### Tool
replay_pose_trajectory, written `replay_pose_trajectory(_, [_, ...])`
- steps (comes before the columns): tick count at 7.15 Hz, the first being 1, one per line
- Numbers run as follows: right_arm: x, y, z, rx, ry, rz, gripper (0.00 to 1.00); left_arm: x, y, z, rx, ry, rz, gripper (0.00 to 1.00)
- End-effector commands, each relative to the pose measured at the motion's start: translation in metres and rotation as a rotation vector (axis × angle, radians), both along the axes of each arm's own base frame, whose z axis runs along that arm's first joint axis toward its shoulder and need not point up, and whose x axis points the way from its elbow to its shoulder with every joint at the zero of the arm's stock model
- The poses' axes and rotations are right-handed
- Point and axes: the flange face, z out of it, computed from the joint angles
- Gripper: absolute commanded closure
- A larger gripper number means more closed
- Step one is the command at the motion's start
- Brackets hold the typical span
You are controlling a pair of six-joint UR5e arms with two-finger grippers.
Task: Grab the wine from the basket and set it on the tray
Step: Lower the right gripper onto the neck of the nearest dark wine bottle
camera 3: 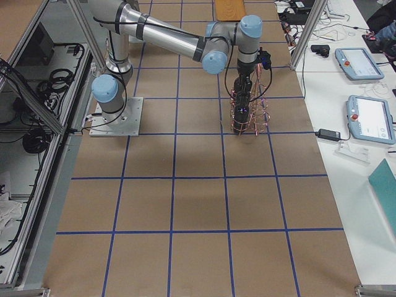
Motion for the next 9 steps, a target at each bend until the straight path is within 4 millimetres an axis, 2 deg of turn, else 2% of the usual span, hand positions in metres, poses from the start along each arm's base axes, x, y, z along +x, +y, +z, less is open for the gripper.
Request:
replay_pose_trajectory(1, [-0.002, -0.0075, -0.0032, -0.024, 0.008, 0.0, 0.35, 0.0012, 0.001, 0.0001, 0.0, -0.002, 0.002, 0.0])
replay_pose_trajectory(4, [-0.0024, -0.0098, -0.006, -0.032, 0.008, -0.002, 0.37, 0.0004, 0.0014, -0.0026, 0.003, -0.002, 0.0, 0.0])
replay_pose_trajectory(5, [-0.0024, -0.0095, -0.0051, -0.033, 0.01, -0.002, 0.49, 0.0006, 0.0021, -0.002, 0.003, -0.004, 0.0, 0.0])
replay_pose_trajectory(6, [-0.0022, -0.0085, -0.0037, -0.032, 0.01, 0.0, 0.57, 0.0006, 0.0017, -0.0029, 0.006, -0.004, 0.0, 0.0])
replay_pose_trajectory(7, [-0.0021, -0.0082, -0.0024, -0.032, 0.01, 0.0, 0.63, 0.0006, 0.0023, -0.0029, 0.006, -0.004, 0.0, 0.0])
replay_pose_trajectory(9, [-0.0012, -0.0067, 0.0011, -0.036, 0.005, 0.0, 0.66, 0.0009, 0.0023, -0.0029, 0.006, -0.007, 0.001, 0.0])
